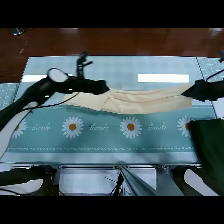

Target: Fold the shirts.

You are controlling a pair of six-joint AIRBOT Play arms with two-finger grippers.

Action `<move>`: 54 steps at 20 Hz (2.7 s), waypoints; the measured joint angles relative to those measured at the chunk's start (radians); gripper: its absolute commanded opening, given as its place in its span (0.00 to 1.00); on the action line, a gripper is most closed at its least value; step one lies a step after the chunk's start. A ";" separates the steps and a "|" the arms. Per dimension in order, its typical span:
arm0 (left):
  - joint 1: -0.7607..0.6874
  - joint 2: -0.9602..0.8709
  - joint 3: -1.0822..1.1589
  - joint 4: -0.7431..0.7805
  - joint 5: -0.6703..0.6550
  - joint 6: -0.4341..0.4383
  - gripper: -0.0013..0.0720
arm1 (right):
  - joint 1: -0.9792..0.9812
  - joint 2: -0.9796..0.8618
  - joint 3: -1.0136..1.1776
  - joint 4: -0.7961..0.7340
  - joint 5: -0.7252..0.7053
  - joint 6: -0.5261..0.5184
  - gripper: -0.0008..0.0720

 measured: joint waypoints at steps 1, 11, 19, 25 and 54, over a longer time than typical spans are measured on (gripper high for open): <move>-0.051 -0.055 0.070 0.042 -0.008 -0.043 0.04 | -0.001 0.073 -0.032 0.000 0.000 0.013 0.04; -0.418 -0.471 0.537 0.164 -0.153 -0.344 0.04 | -0.002 0.435 -0.129 0.060 -0.006 0.107 0.04; -0.322 -0.461 0.585 0.030 -0.194 -0.329 0.04 | -0.002 0.452 -0.133 0.100 -0.016 0.115 0.04; 0.091 -0.193 0.491 0.051 -0.338 -0.295 0.04 | 0.166 0.369 -0.122 0.210 -0.106 0.098 0.04; 0.439 1.115 -0.819 0.244 -0.183 -0.341 0.04 | 0.502 -0.179 0.270 -0.224 -0.123 0.273 0.87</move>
